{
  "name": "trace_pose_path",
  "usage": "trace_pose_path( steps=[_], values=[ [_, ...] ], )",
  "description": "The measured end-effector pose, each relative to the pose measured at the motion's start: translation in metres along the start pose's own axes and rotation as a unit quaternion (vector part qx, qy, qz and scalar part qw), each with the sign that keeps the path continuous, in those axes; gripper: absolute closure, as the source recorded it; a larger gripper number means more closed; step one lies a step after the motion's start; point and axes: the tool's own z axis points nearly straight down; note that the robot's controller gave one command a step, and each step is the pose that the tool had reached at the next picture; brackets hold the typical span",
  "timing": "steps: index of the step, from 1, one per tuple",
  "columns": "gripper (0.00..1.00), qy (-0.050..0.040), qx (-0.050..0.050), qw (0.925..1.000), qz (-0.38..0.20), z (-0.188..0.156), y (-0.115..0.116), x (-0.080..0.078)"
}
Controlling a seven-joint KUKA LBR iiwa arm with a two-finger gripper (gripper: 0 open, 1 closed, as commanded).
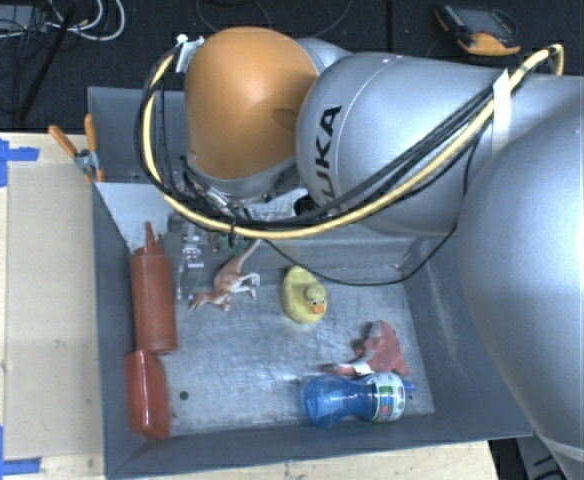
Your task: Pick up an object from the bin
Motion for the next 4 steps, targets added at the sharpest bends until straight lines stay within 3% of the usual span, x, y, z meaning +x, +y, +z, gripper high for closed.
trace_pose_path(
  steps=[1, 2, 3, 4],
  values=[
    [0.00, -0.0015, 0.000, 0.9980, -0.063, 0.054, -0.027, -0.002],
    [0.00, 0.0003, 0.000, 0.9758, -0.219, 0.070, -0.085, -0.005],
    [0.00, 0.0001, 0.001, 0.9934, -0.115, 0.082, -0.103, -0.002],
    [0.00, -0.0017, 0.000, 0.9847, -0.174, 0.142, -0.095, -0.006]
  ],
)
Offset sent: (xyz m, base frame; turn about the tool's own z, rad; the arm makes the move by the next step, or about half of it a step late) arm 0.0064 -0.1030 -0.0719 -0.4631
